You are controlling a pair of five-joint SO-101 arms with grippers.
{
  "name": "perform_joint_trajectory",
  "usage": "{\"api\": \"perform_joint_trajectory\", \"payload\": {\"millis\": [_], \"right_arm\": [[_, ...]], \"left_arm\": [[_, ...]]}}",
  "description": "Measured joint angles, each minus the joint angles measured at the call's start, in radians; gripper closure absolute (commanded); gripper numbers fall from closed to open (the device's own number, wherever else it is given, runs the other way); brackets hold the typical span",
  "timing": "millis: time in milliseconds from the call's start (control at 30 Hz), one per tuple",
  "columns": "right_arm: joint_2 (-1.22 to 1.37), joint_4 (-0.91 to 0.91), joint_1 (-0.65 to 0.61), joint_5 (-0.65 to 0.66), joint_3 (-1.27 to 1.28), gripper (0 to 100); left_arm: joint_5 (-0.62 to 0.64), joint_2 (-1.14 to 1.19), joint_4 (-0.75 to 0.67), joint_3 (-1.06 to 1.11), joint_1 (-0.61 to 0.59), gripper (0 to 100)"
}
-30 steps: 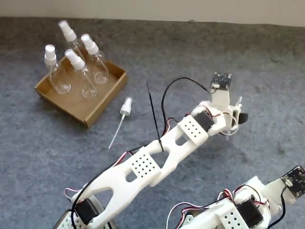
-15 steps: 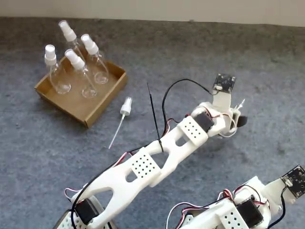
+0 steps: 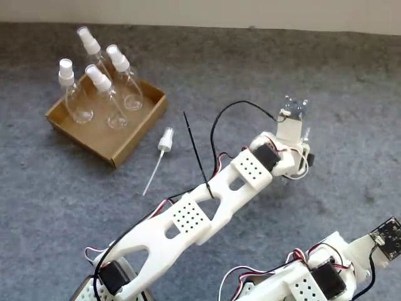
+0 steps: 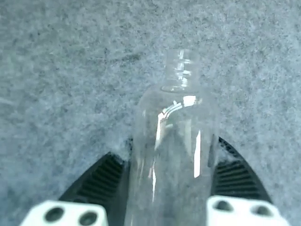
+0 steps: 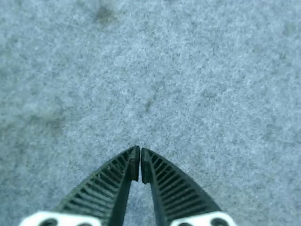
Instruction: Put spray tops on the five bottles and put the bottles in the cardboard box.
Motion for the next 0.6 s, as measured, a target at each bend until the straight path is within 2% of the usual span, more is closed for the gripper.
{"api": "perform_joint_trajectory", "payload": {"millis": [167,333,433,600], "right_arm": [[0.0,0.0,0.0,0.0,0.0,99.4],[0.0,0.0,0.0,0.0,0.0,99.4],[0.0,0.0,0.0,0.0,0.0,99.4],[0.0,0.0,0.0,0.0,0.0,99.4]], "left_arm": [[0.0,0.0,0.068,-0.006,-0.069,89],[-0.02,-0.046,0.236,-0.017,-0.137,89],[-0.13,-0.103,0.351,-0.017,-0.175,89],[-0.417,-0.206,0.54,-0.017,-0.219,89]]}}
